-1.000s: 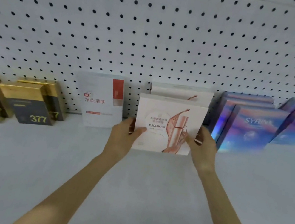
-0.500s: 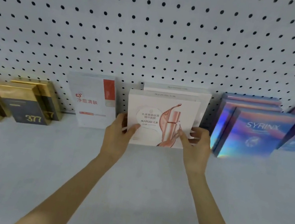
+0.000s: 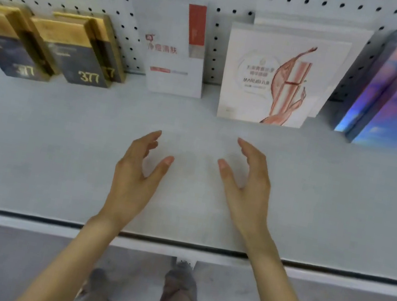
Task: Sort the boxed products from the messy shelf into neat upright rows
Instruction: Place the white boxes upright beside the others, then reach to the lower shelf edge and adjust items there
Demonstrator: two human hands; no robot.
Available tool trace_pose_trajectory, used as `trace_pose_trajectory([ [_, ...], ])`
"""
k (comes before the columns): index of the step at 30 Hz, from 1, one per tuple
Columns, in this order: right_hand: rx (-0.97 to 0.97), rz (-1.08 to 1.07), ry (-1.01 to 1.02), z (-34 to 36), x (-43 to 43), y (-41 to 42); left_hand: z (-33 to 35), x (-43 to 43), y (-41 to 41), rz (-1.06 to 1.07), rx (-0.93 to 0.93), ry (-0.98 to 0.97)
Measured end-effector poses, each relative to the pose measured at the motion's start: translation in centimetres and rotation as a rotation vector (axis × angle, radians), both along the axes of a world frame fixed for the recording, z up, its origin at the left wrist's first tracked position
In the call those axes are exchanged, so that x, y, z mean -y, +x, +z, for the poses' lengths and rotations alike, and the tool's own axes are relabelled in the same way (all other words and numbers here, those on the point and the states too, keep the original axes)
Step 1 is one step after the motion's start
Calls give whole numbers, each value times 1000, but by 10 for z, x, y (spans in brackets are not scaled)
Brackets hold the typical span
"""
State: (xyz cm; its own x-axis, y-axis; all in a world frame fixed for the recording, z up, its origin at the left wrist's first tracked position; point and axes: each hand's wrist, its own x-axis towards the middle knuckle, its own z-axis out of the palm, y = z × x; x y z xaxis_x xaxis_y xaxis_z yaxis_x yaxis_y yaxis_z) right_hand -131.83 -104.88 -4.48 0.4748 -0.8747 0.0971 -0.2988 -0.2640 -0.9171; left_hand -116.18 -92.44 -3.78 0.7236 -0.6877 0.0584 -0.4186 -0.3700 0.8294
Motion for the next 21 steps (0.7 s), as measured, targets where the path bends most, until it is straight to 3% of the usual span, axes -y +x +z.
trace_pose_trajectory([
  [5,12,63,120,12,-69,20,14,-59,18,99,-27,-37],
  [10,11,197,83,34,-137,76,24,-157,65,125,38,-38],
  [15,26,332,76,44,-225,150,21,-285,122,259,4,-74],
  [21,40,359,190,32,-399,244,29,-489,180,355,-8,-40],
])
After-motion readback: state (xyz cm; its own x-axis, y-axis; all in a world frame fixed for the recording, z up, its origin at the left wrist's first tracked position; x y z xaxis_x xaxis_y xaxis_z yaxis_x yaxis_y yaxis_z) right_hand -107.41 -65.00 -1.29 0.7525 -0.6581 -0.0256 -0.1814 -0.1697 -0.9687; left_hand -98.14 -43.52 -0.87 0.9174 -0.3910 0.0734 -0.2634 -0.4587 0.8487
